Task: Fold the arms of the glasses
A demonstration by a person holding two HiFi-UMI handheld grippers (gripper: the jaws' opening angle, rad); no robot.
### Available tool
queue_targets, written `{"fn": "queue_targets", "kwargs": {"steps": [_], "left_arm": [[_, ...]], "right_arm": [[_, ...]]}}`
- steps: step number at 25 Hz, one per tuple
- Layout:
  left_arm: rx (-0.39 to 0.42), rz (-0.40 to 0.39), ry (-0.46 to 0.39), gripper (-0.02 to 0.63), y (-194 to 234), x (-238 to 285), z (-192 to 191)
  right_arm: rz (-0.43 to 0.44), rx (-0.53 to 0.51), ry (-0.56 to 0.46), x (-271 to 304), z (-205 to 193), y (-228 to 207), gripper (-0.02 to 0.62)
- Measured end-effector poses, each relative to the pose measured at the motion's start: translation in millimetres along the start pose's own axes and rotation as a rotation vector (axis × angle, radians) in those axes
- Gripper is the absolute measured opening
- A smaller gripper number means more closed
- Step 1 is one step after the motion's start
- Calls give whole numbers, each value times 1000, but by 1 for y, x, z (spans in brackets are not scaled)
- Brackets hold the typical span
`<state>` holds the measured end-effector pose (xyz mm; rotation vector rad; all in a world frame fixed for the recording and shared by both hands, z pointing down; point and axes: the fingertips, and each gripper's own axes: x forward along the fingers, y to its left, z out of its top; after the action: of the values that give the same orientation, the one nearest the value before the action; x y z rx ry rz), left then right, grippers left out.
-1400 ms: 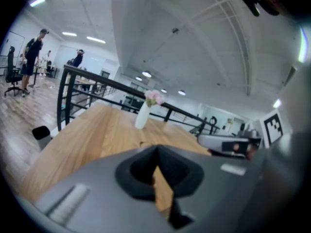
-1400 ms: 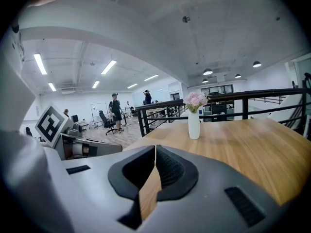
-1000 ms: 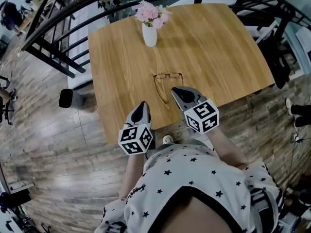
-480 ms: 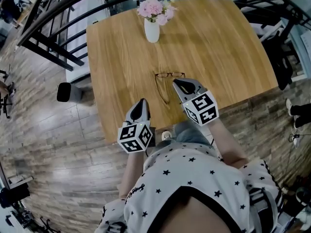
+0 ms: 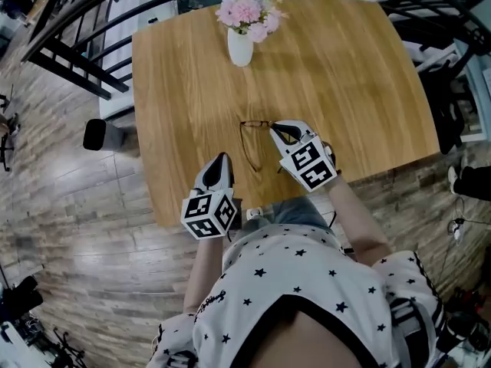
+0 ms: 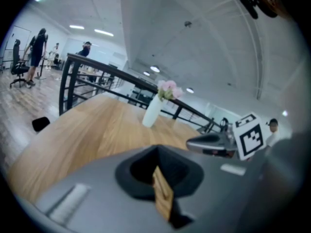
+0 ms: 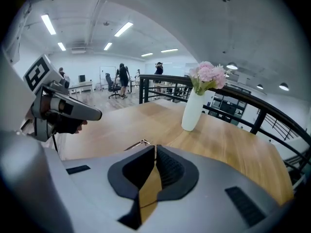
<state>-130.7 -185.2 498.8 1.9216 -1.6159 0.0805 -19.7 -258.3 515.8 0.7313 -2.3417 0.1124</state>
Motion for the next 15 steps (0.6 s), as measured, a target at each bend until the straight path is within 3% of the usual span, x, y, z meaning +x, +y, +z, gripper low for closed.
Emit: {"fn": "queue_targets", "kwargs": {"steps": [4,10,15], "left_arm": [[-19,28,21,8,2,11,-5],[-32,58,30,7,1,24,-6],[-41,86,34,7,-1,29,-6]], "right_arm": [[63,-107,88,18,-10,-4,20],[163,-190,168,41,-20,-8,23],[242,-248,224,50,-31,-10,71]]}}
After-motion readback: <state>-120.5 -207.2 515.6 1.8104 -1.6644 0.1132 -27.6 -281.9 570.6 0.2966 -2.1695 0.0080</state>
